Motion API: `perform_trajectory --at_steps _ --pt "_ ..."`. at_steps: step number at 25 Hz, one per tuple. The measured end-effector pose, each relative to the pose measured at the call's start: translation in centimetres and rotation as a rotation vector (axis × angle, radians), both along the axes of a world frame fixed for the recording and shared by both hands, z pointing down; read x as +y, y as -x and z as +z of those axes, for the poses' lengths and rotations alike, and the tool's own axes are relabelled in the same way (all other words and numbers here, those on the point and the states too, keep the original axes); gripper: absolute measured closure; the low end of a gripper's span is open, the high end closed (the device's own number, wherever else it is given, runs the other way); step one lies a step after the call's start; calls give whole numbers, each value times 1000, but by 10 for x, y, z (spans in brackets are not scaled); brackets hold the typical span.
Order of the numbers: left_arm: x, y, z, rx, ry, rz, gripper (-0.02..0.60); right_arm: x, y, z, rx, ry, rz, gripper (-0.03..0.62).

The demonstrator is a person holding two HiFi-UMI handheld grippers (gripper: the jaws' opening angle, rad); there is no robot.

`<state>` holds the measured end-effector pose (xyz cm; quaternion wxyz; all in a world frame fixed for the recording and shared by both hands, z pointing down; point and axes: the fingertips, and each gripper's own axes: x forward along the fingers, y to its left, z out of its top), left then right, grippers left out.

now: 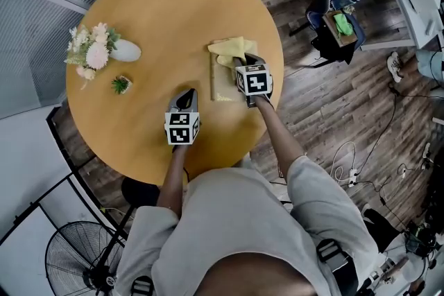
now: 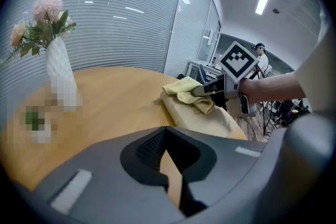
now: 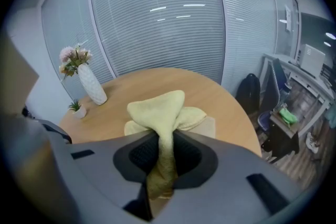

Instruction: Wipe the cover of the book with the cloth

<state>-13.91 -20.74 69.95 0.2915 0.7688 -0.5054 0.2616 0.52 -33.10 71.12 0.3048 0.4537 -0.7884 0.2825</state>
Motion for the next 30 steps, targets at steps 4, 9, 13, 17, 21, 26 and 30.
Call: perform_trajectory --at_steps 4,9,13,17,21,26,30 --pt "0 -7 2 3 4 13 572 0 -16 1 4 3 26 526" --pt "-2 -17 2 6 3 27 572 0 -37 2 11 2 57 526" --pt "-2 -27 2 10 2 41 572 1 -51 3 21 1 68 526" --pt "-1 -32 1 11 2 51 572 3 -66 3 38 2 79 526" --pt "1 -35 -1 9 -3 56 572 6 -80 3 48 4 101 526" --pt "3 -37 -4 9 -8 64 572 8 -89 -3 76 -12 88 526" --pt "5 -39 -8 8 -18 75 572 9 -95 -15 69 -39 108 526"
